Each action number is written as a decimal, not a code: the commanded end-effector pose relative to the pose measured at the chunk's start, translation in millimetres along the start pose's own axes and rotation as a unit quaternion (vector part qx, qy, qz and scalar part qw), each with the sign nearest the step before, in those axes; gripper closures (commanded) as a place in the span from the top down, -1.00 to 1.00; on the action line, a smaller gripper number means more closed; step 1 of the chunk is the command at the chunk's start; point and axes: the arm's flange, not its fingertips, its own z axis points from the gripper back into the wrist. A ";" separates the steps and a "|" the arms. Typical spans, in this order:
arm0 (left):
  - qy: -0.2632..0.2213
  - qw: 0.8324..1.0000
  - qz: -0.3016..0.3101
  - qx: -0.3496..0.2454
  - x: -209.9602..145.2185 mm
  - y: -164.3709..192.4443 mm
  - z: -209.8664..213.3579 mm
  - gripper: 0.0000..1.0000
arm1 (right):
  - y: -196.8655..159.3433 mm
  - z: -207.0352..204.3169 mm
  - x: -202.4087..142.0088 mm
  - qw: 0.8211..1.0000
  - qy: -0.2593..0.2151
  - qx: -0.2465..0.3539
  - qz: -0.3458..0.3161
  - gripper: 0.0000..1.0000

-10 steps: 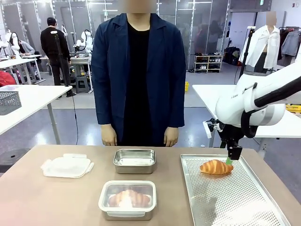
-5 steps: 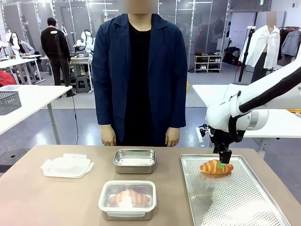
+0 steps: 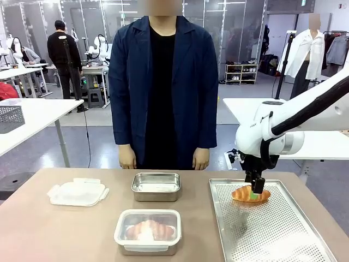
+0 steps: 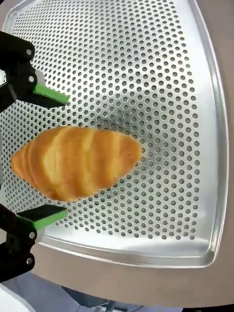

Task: Place the bread into the airtight container.
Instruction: Pick up a Butter Roll and place it into an empty Airtight Container.

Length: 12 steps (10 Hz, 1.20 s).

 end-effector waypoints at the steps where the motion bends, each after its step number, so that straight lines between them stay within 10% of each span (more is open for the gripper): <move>1: -0.002 1.000 -0.005 -0.005 1.3 -0.9 1.9 1.00 | -10.3 -6.6 3.6 1.000 0.018 0.012 -0.012 1.00; 5: -0.002 1.000 -0.005 -0.005 1.3 -0.9 1.9 1.00 | -14.6 -22.9 6.9 0.999 0.047 0.007 -0.010 1.00; 10: -0.002 1.000 -0.005 -0.005 1.3 -0.9 1.9 1.00 | -15.2 -20.8 2.9 0.999 0.045 0.015 -0.017 -0.11; 12: -0.002 1.000 -0.005 -0.005 1.3 -0.9 1.9 1.00 | -8.2 4.5 8.0 0.998 0.059 0.013 -0.020 -0.18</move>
